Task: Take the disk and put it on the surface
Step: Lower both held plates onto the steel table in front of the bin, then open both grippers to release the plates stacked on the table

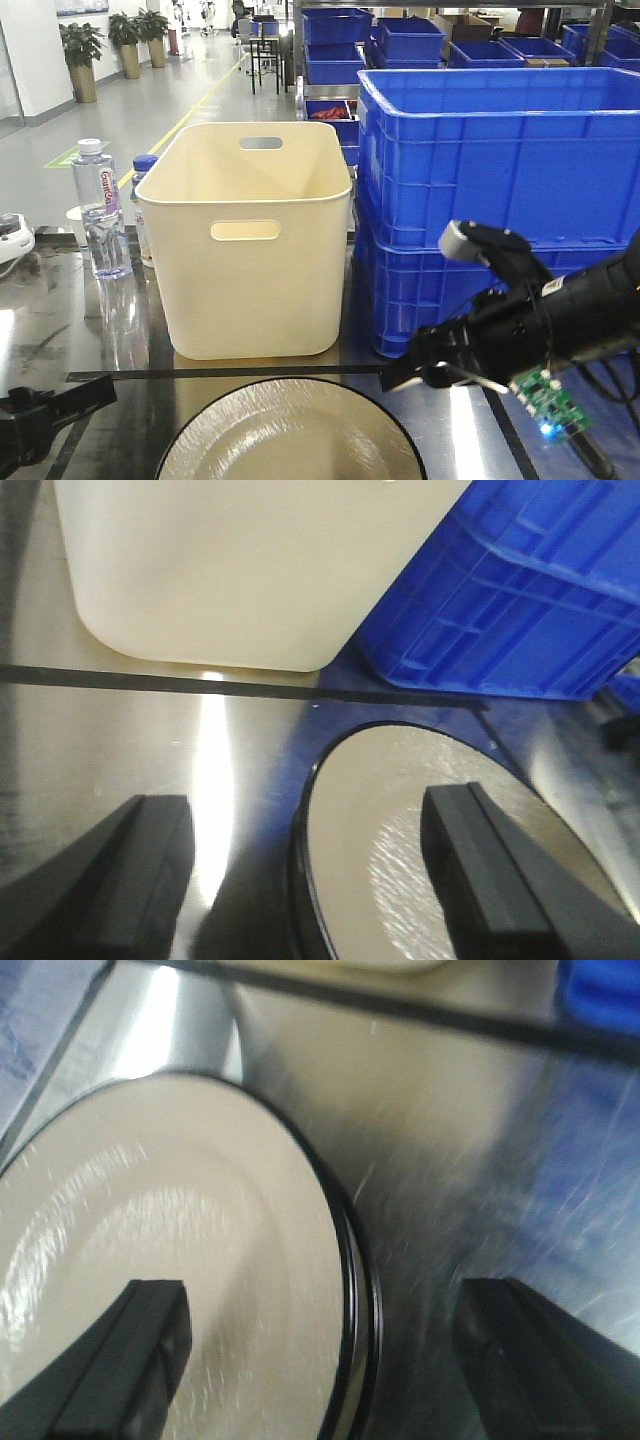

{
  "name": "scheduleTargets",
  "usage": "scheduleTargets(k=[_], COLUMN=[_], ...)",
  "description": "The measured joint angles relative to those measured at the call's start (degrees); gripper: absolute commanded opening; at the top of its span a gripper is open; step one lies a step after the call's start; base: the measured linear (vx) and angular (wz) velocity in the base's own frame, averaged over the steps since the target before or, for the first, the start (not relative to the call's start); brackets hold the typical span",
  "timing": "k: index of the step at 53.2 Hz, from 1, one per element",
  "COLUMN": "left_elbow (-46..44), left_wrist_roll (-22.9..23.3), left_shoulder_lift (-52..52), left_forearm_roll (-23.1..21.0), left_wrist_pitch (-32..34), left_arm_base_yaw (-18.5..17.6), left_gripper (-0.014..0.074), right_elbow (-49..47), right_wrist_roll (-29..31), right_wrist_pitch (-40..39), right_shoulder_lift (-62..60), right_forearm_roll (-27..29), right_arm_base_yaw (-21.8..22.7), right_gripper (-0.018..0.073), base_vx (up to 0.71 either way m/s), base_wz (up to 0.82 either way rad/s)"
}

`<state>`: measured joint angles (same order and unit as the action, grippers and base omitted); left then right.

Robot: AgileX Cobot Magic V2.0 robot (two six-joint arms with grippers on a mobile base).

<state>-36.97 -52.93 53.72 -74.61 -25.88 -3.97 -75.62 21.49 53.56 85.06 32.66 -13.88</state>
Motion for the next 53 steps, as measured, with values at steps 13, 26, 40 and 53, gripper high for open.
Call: scheduleTargets(k=[13,26,40,53], left_elbow=[0.0,0.0,0.0,0.0], left_wrist_roll=[-0.1,-0.1,-0.1,-0.1], left_shoulder_lift=[-6.1,-18.7,-24.2,-24.3], left_forearm_roll=[1.7,11.0,17.1,17.1], left_wrist_pitch=[4.7,7.4,5.5,5.5], left_arm_base_yaw=[0.0,0.0,0.0,0.0], left_gripper=[0.0216,-0.0010,-0.0009,-0.0009], right_elbow=[-1.4,-1.4,-1.4,-1.4], right_wrist_roll=[0.0,0.0,0.0,0.0], right_wrist_pitch=[0.0,0.3,0.3,0.8], right_shoulder_lift=[-3.9,-4.4,-4.4,-4.4], right_forearm_roll=[-1.2,-1.2,-1.2,-1.2], right_arm_base_yaw=[0.0,0.0,0.0,0.0], right_gripper=[0.0524,0.0473,0.0434,0.0408], base_vx=[0.00,0.00,0.00,0.00], base_wz=[0.00,0.00,0.00,0.00])
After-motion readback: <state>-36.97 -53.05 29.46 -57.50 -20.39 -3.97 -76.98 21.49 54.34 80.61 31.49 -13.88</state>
